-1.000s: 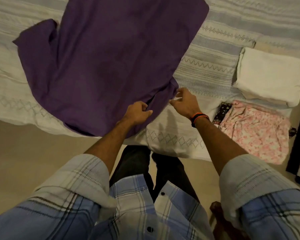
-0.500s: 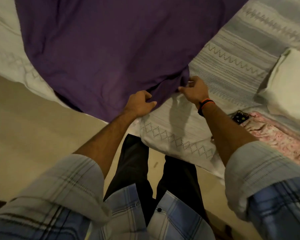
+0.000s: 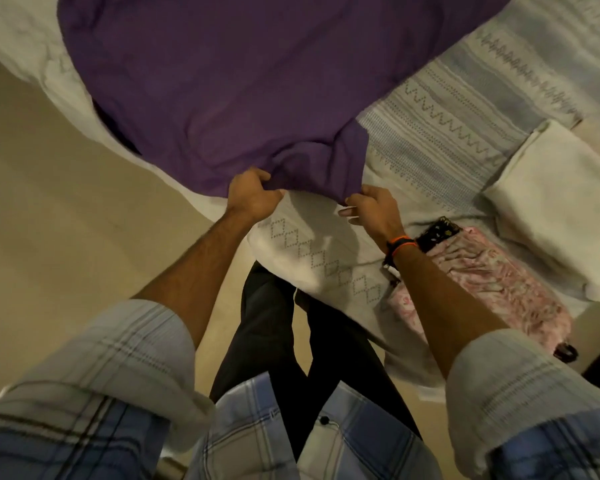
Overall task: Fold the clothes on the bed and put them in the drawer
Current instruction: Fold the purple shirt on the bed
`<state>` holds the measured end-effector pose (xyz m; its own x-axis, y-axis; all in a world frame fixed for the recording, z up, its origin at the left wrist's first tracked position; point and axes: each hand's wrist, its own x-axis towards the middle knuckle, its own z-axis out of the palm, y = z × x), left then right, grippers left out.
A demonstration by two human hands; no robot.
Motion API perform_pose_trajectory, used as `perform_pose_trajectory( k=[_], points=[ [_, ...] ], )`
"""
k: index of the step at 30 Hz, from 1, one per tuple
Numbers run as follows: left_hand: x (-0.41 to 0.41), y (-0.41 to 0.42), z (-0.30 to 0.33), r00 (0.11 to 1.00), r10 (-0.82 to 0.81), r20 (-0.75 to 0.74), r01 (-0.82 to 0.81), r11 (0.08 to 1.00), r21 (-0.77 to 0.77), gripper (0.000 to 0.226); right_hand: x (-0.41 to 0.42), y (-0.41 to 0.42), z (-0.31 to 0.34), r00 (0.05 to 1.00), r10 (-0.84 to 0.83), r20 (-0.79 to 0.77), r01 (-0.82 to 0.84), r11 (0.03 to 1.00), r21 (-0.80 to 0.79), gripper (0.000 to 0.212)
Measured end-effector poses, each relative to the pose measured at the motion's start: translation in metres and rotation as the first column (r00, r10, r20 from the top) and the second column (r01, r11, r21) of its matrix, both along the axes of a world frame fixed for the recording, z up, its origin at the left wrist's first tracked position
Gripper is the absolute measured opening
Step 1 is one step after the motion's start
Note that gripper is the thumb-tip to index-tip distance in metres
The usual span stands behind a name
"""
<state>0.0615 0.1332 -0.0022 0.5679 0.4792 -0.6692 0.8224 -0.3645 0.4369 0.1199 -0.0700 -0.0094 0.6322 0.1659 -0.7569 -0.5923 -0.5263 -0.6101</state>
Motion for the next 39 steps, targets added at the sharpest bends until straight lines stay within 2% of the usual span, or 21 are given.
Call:
perform_pose_trajectory(
  k=[3,6,10,14,17,21,24,26,28,31,34,36,37,39],
  points=[
    [-0.017,-0.008,-0.009,0.993,0.119,-0.019,-0.119,0.993,-0.022,0.053,-0.016,-0.013,0.001,0.999,-0.036,0.003,0.036,0.999,0.012,0.027],
    [-0.03,-0.015,-0.017,0.959,0.275,-0.064,-0.282,0.949,-0.144,0.056,-0.031,-0.018,-0.002,0.997,0.071,0.007,-0.071,0.997,-0.03,0.038],
    [-0.039,-0.033,-0.022,0.893,0.433,-0.121,-0.448,0.832,-0.329,0.022,-0.052,-0.017,-0.006,0.985,0.162,-0.052,-0.165,0.984,-0.064,0.03],
    [-0.044,-0.047,-0.026,0.79,0.588,-0.171,-0.591,0.659,-0.465,0.036,-0.065,-0.014,-0.007,0.941,0.337,-0.031,-0.336,0.92,-0.202,0.034],
    [-0.046,-0.052,-0.03,0.717,0.668,-0.198,-0.655,0.549,-0.519,0.041,-0.071,-0.018,-0.012,0.928,0.372,-0.003,-0.358,0.891,-0.278,0.036],
    [-0.05,-0.054,-0.038,0.655,0.73,-0.195,-0.71,0.507,-0.489,0.022,-0.069,-0.023,-0.018,0.901,0.432,-0.046,-0.421,0.844,-0.332,0.038],
    [-0.053,-0.051,-0.041,0.67,0.718,-0.191,-0.706,0.537,-0.462,0.015,-0.065,-0.02,-0.016,0.935,0.353,-0.036,-0.332,0.833,-0.442,0.053],
    [-0.054,-0.05,-0.042,0.661,0.73,-0.175,-0.707,0.527,-0.471,0.016,-0.059,-0.018,-0.019,0.963,0.251,0.103,-0.176,0.867,-0.466,0.062],
    [-0.053,-0.048,-0.042,0.609,0.778,-0.154,-0.73,0.472,-0.495,0.018,-0.048,-0.016,-0.027,0.946,0.219,0.24,-0.101,0.899,-0.426,0.063],
    [-0.05,-0.046,-0.046,0.513,0.846,-0.148,-0.78,0.386,-0.493,0.019,-0.027,-0.011,-0.042,0.917,0.265,0.299,-0.132,0.907,-0.401,0.065],
    [-0.048,-0.046,-0.049,0.467,0.872,-0.148,-0.804,0.348,-0.482,0.016,-0.01,-0.008,-0.054,0.908,0.317,0.274,-0.193,0.897,-0.398,0.056],
    [-0.048,-0.046,-0.05,0.446,0.883,-0.146,-0.807,0.326,-0.493,0.017,-0.003,-0.007,-0.059,0.907,0.349,0.238,-0.232,0.882,-0.41,0.039],
    [-0.048,-0.045,-0.05,0.441,0.886,-0.145,-0.808,0.322,-0.493,0.016,0.0,-0.007,-0.059,0.916,0.329,0.228,-0.22,0.889,-0.401,0.028],
    [-0.05,-0.043,-0.05,0.433,0.889,-0.153,-0.824,0.321,-0.466,0.014,0.002,-0.011,-0.062,0.949,0.178,0.262,-0.084,0.939,-0.334,0.013]
  ],
)
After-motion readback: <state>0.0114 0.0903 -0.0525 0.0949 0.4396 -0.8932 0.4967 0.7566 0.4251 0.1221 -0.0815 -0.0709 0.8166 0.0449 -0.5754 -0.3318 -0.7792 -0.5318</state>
